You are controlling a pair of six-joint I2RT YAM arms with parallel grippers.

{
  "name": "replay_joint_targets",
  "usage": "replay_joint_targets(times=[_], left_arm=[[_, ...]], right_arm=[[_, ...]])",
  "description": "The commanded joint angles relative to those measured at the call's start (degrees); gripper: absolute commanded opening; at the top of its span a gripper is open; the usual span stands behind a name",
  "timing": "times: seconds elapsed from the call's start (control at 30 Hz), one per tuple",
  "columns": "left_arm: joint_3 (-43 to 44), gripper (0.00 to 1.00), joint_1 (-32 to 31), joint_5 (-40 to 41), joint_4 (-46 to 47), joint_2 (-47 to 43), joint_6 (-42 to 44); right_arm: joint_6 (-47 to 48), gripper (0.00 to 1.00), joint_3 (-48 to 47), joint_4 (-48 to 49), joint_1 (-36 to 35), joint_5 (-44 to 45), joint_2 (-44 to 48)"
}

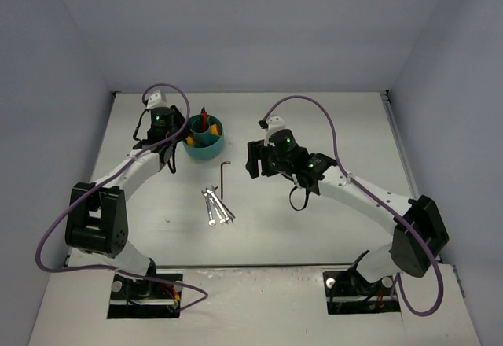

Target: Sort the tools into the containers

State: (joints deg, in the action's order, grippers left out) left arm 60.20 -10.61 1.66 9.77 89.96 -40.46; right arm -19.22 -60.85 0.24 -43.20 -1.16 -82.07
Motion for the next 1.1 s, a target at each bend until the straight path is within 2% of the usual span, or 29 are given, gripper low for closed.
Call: replay_joint_targets(times=[0.0,0.07,0.3,0.43,0.6,1.07], left_arm=[[-0.5,0.33,-0.3,0.0,4.9,-3.8,1.3],[-0.7,0.37,-0.4,-0.1,4.3,-4.6,1.4],[2.8,0.67,-0.6,-0.3,-4.9,-8.3,4.3],[7.3,0.7,-0.7,0.0,-17.8,-9.3,7.7],[9.0,0.71,-0.7,0.5,-26.1,-12.6,10.4],[8.0,0.71,-1.3,-4.8,-38.6,-19.8,11.1]], right_arm=[[-3.7,0.64,-2.6,2.7,-1.4,4.5,-2.7],[-4.3,0.63,-3.4,2.3,-1.6,5.1,-4.4],[-6.6,0.59,-9.1,0.1,-3.7,8.3,-11.9],[-8.4,0.55,-12.7,-2.3,-4.6,10.1,-16.4],[-8.9,0.52,-18.4,-5.3,-5.7,10.7,-24.2],[-8.8,0.45,-31.1,-10.0,-9.2,12.1,-38.9]])
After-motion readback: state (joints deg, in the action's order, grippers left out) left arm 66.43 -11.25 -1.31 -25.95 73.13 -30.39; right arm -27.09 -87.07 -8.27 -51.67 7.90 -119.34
